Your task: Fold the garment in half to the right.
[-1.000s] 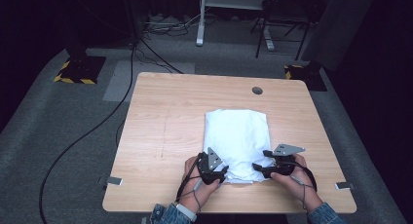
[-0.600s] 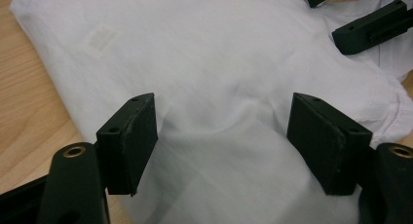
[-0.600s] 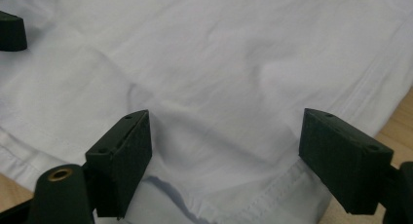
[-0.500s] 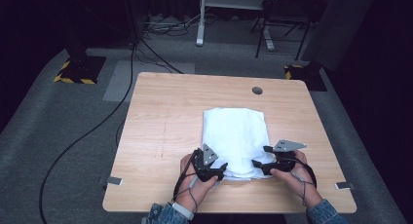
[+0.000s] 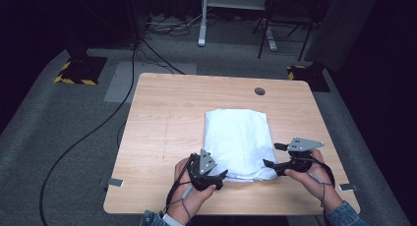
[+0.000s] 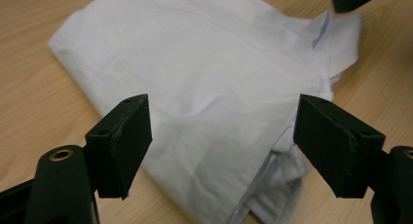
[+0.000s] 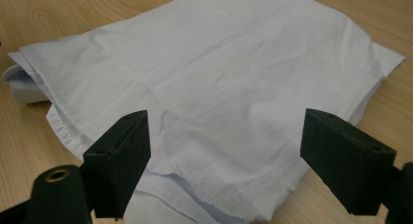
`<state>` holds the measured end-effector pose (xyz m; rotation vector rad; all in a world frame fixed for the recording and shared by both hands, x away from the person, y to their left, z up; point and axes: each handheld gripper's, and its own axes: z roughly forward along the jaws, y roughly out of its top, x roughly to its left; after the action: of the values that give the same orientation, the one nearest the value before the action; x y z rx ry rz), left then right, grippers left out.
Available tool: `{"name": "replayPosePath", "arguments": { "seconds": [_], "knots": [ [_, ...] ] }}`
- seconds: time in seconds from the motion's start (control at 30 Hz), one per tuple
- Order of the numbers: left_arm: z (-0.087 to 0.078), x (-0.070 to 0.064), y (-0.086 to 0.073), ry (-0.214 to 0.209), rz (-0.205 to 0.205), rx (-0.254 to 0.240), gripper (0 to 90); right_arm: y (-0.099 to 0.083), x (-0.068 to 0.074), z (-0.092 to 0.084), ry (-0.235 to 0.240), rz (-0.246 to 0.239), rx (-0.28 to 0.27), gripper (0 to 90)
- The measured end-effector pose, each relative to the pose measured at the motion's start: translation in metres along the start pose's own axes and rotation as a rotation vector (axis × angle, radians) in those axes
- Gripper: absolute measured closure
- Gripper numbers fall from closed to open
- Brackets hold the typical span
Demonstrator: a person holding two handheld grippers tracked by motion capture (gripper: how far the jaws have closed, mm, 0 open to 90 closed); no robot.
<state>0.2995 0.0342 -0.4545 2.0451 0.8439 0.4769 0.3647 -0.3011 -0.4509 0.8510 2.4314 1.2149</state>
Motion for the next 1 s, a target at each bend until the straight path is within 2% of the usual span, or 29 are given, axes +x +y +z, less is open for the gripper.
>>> {"name": "replayPosePath", "arguments": {
  "seconds": [0.03,0.13,0.4,0.77,1.0],
  "knots": [
    [-0.004,0.000,-0.001,0.014,0.013,0.006,21.7,0.000,0.000,-0.002,-0.001,-0.001,-0.002,18.5],
    [-0.009,0.002,-0.003,0.005,-0.007,-0.002,21.8,0.000,-0.001,-0.010,-0.002,-0.006,-0.004,18.5],
    [-0.029,0.015,-0.008,0.050,-0.022,-0.028,21.9,0.000,-0.004,-0.020,-0.001,-0.018,-0.009,18.5],
    [-0.054,0.041,-0.032,0.081,-0.072,-0.039,22.0,-0.006,-0.014,-0.037,-0.024,-0.014,0.007,18.6],
    [-0.065,0.053,-0.045,0.104,-0.068,-0.028,22.0,-0.010,-0.019,-0.049,-0.044,-0.006,0.010,18.6]
  ]
}}
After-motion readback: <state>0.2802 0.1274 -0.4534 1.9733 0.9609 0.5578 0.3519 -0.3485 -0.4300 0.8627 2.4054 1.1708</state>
